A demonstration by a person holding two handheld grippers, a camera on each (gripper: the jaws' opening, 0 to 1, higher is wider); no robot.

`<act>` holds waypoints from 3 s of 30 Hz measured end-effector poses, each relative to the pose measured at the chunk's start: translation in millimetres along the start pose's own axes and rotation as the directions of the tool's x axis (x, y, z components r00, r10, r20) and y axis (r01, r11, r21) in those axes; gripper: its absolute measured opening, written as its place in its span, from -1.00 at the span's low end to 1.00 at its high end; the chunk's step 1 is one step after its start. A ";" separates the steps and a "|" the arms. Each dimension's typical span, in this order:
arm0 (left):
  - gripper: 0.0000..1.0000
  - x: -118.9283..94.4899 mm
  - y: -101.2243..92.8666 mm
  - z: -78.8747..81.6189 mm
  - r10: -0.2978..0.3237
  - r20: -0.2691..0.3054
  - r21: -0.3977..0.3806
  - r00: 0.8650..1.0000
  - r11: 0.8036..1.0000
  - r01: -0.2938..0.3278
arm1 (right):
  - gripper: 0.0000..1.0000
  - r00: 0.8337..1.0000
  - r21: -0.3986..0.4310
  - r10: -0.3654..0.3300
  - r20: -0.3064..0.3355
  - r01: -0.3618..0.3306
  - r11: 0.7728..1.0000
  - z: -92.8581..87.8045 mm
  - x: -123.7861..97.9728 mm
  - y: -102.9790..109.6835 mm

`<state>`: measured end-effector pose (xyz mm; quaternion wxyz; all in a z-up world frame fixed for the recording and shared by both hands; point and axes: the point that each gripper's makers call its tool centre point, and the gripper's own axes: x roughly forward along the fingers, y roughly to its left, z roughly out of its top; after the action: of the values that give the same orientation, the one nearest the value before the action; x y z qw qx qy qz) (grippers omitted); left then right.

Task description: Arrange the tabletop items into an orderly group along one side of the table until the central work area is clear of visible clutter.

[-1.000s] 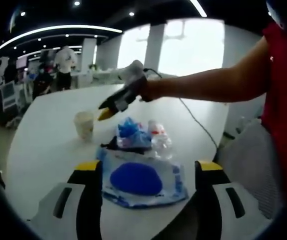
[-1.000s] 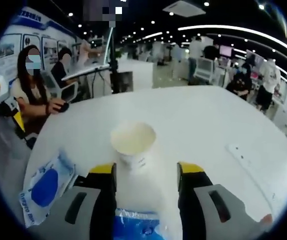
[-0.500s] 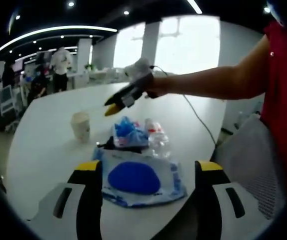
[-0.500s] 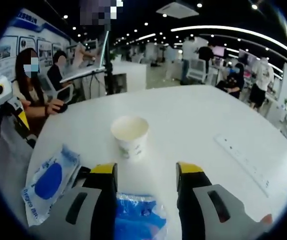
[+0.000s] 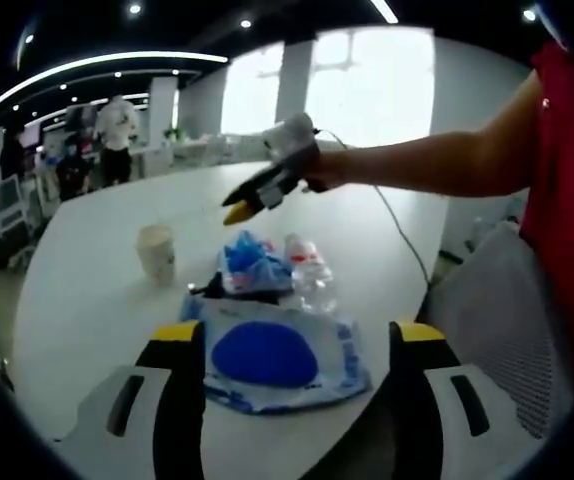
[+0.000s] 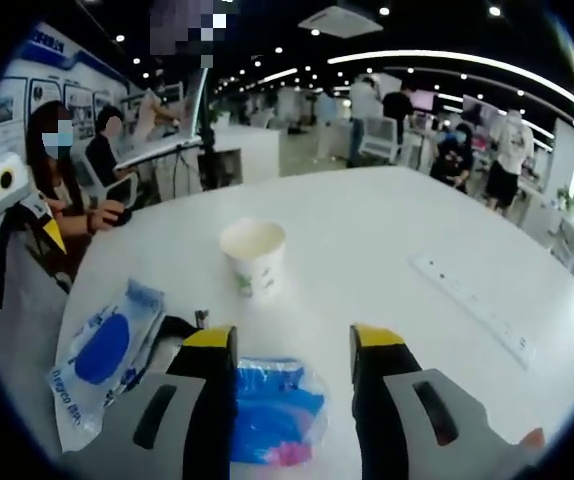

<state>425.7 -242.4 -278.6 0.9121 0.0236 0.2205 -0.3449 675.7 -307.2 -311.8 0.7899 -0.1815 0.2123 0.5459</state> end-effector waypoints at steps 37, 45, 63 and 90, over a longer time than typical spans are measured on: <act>0.39 36.2 7.2 10.8 -0.063 -0.041 0.059 0.997 0.996 0.065 | -0.26 0.997 0.065 -0.026 -0.068 0.030 0.997 -54.6 -28.9 -4.6; 0.28 54.0 24.9 11.3 -0.087 -0.089 0.119 0.992 0.988 0.098 | -0.28 0.997 0.072 -0.022 -0.073 0.027 0.997 -58.0 -26.6 -6.4; 0.16 112.8 35.6 13.0 -0.149 -0.155 0.212 0.977 0.961 0.180 | -0.29 0.998 0.084 -0.018 -0.067 0.023 0.996 -59.5 -20.8 -8.5; -0.16 164.2 51.1 -2.7 -0.158 -0.228 0.236 0.961 0.948 0.212 | -0.36 0.997 0.104 0.010 -0.073 -0.002 0.995 -67.0 -13.6 -9.1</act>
<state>566.4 -304.6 -355.3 0.8367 0.1570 0.2683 -0.4508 670.7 -355.7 -360.7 0.7883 -0.1595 0.2695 0.5295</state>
